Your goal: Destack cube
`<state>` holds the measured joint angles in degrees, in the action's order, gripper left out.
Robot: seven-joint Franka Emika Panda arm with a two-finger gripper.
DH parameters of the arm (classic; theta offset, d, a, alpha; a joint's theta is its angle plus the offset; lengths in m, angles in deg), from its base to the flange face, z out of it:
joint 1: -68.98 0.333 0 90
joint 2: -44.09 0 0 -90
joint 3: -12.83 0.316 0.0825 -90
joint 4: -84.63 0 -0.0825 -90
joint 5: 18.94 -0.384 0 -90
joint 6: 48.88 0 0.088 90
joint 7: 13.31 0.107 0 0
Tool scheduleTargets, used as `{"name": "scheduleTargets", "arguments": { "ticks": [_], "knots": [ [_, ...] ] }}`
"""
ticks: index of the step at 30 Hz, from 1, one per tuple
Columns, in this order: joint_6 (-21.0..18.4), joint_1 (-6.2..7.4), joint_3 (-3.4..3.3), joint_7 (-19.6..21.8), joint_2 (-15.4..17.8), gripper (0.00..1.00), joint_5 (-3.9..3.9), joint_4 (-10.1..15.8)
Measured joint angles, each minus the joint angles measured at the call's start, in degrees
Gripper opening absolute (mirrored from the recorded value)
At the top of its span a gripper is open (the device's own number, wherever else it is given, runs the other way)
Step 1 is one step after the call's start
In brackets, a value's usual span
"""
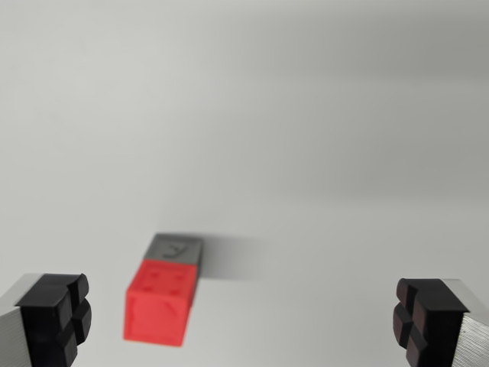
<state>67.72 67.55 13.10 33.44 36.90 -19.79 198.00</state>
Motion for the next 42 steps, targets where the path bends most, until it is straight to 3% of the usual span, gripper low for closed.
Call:
{"name": "scheduleTargets", "arguments": {
  "ticks": [19, 42],
  "knots": [
    [0.18, 0.05, 0.00, 0.07, 0.08, 1.00, 0.00, 0.43],
    [4.46, 0.92, 0.48, 1.49, 3.74, 1.00, 0.00, 7.77]
  ]
}}
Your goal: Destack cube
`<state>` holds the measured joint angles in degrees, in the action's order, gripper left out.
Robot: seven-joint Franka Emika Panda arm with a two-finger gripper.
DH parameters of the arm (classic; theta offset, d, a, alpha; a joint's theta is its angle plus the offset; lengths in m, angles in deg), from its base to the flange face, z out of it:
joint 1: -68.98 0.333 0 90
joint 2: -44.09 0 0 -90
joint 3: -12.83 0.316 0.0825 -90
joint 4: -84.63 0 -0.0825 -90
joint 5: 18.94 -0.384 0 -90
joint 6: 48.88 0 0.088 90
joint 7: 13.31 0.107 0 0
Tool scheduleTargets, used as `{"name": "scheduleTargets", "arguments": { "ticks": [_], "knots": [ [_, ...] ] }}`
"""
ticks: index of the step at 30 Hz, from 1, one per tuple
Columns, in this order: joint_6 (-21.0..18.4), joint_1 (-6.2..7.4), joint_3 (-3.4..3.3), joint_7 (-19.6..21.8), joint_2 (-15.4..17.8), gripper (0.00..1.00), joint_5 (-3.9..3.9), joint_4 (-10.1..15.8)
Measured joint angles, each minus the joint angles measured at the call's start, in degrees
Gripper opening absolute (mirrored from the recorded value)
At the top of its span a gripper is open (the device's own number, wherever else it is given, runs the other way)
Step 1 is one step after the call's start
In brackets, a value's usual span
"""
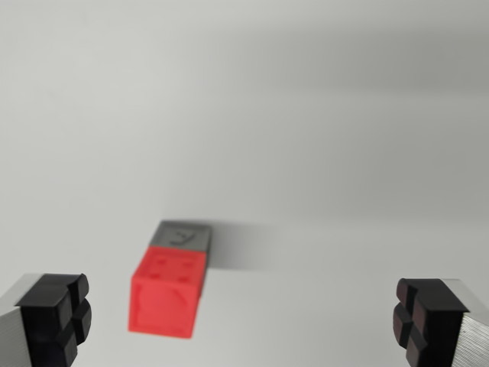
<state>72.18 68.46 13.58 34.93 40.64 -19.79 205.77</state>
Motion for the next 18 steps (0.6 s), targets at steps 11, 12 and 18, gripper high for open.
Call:
{"name": "scheduleTargets", "arguments": {
  "ticks": [11, 12, 18],
  "knots": [
    [3.62, 0.81, 0.59, 1.52, 2.99, 1.00, 0.00, 6.06],
    [3.80, 0.85, 0.62, 1.61, 3.12, 1.00, 0.00, 6.35],
    [6.10, 1.36, 1.05, 2.62, 4.88, 1.00, 0.00, 10.10]
  ]
}}
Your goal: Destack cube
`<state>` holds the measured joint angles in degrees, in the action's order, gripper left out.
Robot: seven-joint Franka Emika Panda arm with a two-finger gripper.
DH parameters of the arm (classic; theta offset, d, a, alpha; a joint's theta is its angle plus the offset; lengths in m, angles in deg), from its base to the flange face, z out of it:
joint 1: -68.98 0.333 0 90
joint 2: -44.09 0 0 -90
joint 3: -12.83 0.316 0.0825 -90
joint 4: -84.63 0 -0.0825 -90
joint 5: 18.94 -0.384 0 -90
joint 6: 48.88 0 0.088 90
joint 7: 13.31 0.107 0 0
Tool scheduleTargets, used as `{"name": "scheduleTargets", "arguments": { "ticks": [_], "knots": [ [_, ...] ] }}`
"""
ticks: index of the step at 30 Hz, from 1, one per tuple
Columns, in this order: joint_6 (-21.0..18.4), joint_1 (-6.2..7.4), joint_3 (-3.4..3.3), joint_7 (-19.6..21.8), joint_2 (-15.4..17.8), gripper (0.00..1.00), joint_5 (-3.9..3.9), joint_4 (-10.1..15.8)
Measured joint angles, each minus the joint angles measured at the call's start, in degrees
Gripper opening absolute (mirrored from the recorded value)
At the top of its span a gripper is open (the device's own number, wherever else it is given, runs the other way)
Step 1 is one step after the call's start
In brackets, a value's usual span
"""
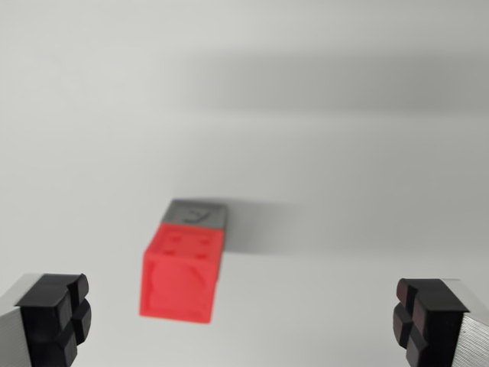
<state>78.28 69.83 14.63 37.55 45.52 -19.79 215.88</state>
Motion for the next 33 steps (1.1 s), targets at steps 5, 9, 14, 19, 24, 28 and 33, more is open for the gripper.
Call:
{"name": "scheduleTargets", "arguments": {
  "ticks": [5, 9, 14, 19, 24, 28, 33],
  "knots": [
    [1.84, 0.48, 0.34, 0.88, 1.37, 1.00, 0.00, 2.92],
    [3.44, 0.87, 0.68, 1.67, 2.43, 1.00, 0.00, 5.30],
    [5.53, 1.44, 1.16, 2.78, 3.92, 1.00, 0.00, 8.55],
    [7.49, 2.01, 1.62, 3.85, 5.19, 1.00, -0.01, 11.50],
    [9.41, 2.62, 2.13, 4.96, 6.39, 1.00, -0.11, 14.32],
    [11.18, 3.16, 2.63, 5.96, 7.37, 1.00, -0.28, 16.76],
    [13.56, 4.02, 3.32, 7.45, 8.61, 1.00, -0.50, 20.02]
  ]
}}
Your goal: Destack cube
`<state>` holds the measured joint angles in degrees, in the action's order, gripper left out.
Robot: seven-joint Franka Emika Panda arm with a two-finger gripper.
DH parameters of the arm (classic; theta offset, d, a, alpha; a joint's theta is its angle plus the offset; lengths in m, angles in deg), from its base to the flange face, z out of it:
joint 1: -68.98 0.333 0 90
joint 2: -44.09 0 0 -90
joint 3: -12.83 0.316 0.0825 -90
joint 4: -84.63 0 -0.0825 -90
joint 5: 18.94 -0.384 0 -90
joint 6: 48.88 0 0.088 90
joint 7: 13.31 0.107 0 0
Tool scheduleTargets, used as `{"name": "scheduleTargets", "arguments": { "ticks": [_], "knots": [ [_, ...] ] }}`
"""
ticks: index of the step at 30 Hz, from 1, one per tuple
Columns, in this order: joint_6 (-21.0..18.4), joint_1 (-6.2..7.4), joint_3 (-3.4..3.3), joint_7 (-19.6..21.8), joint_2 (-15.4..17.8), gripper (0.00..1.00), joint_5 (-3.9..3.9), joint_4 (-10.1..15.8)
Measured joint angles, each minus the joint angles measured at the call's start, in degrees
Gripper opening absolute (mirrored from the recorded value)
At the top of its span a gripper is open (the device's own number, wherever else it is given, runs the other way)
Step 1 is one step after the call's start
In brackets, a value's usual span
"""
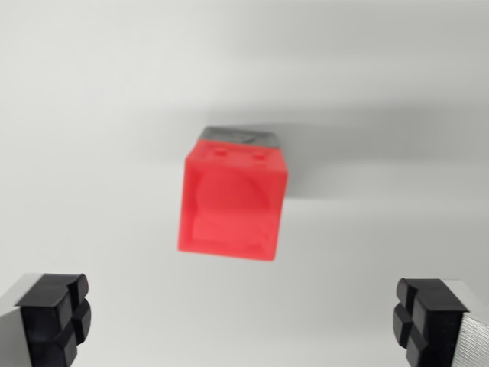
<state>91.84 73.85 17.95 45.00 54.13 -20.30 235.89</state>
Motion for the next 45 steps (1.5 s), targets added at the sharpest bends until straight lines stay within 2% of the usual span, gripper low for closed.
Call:
{"name": "scheduleTargets", "arguments": {
  "ticks": [5, 14, 23, 35, 45],
  "knots": [
    [2.42, 0.70, 0.66, 1.10, 0.57, 1.00, -0.15, 2.57],
    [8.47, 0.64, 0.68, 1.53, -5.30, 1.00, 0.04, 3.17],
    [13.59, 0.63, 0.61, 2.27, -9.90, 1.00, 1.00, 3.47],
    [20.32, 0.64, 0.13, 3.58, -16.87, 1.00, 2.88, 3.38],
    [23.45, 0.87, -0.39, 4.43, -20.26, 1.00, 3.95, 3.05]
  ]
}}
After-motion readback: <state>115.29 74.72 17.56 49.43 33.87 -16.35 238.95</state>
